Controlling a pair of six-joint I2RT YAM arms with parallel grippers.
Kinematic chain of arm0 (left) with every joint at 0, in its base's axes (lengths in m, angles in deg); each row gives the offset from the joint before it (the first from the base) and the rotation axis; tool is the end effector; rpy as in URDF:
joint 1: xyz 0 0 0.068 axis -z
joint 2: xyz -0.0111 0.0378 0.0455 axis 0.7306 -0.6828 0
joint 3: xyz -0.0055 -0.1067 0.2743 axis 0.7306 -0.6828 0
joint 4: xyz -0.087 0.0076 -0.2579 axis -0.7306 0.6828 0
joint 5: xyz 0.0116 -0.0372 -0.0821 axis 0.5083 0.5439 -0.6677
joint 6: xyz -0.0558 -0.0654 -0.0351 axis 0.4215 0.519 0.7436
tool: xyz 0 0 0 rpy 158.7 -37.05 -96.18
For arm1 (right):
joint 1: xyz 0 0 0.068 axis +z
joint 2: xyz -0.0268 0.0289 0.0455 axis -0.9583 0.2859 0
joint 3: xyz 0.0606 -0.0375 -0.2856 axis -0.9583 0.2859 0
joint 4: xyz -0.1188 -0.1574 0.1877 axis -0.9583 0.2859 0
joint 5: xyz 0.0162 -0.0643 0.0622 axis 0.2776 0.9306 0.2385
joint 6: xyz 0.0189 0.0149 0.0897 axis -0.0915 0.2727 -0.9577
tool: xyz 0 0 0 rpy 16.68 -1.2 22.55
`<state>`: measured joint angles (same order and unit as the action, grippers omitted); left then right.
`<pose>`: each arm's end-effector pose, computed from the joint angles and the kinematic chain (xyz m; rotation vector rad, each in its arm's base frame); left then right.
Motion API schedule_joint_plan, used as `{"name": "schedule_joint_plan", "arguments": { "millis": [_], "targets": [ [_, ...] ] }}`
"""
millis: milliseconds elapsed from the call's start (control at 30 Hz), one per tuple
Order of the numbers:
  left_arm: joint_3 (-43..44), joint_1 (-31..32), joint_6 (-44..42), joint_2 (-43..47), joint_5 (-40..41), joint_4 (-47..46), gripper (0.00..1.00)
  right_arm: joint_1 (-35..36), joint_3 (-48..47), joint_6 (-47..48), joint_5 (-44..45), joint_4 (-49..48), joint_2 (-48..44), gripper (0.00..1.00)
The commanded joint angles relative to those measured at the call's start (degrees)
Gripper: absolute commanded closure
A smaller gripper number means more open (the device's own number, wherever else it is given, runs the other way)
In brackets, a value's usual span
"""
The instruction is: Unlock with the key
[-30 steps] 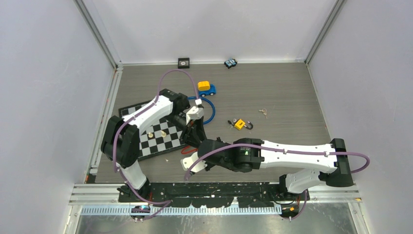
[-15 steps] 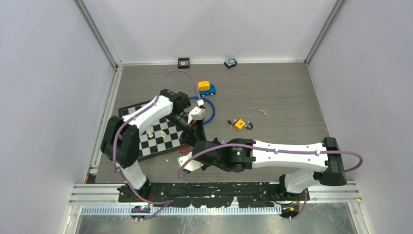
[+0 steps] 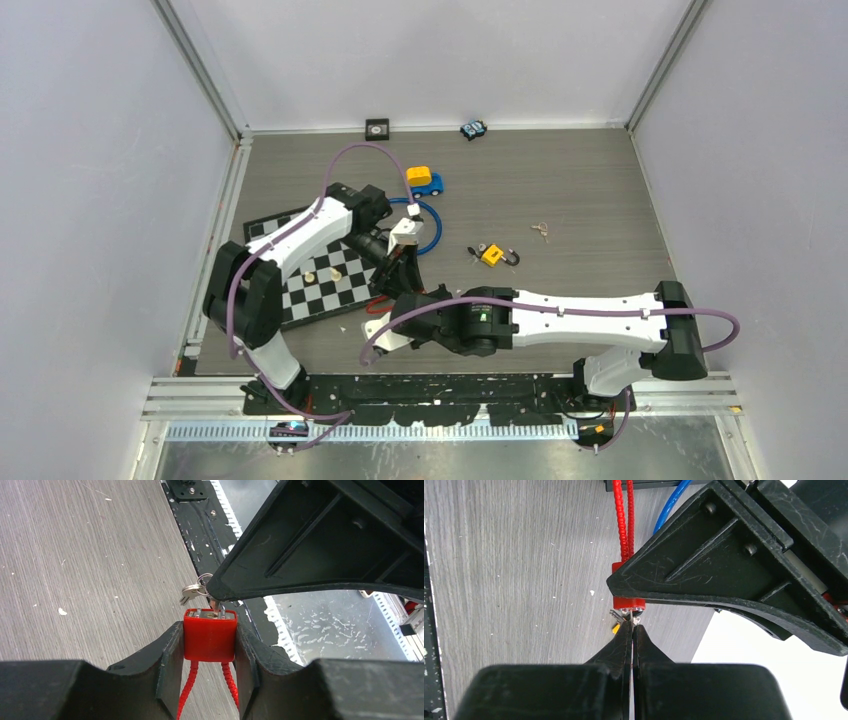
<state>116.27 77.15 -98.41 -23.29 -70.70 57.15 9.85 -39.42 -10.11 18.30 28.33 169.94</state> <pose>0.2219 -0.2219 0.2600 1.6926 1.5387 -1.6430 0.0782 0.3290 0.2953 -2.0365 1.2719 -0.2876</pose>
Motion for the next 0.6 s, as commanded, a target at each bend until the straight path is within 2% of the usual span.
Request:
{"name": "schedule_joint_plan", "arguments": {
  "millis": [0,133,400,567],
  "targets": [
    [0.6,-0.2,4.1,3.7,-4.1,-5.3,1.00,0.6,-4.0,-4.9,-6.5,-2.1,1.1,0.99],
    [-0.6,-0.2,8.1,5.4,-1.1,-8.9,1.00,-0.6,-5.9,-7.2,-9.0,-0.8,1.1,0.99],
    [0.0,0.0,8.8,5.8,-0.6,-8.9,1.00,-3.0,-7.4,-9.3,-13.1,0.1,1.6,0.99],
    [0.3,0.1,8.8,5.3,-3.0,-7.9,1.00,-2.8,-6.4,-5.2,-11.7,-0.7,1.1,0.99]
  ]
}}
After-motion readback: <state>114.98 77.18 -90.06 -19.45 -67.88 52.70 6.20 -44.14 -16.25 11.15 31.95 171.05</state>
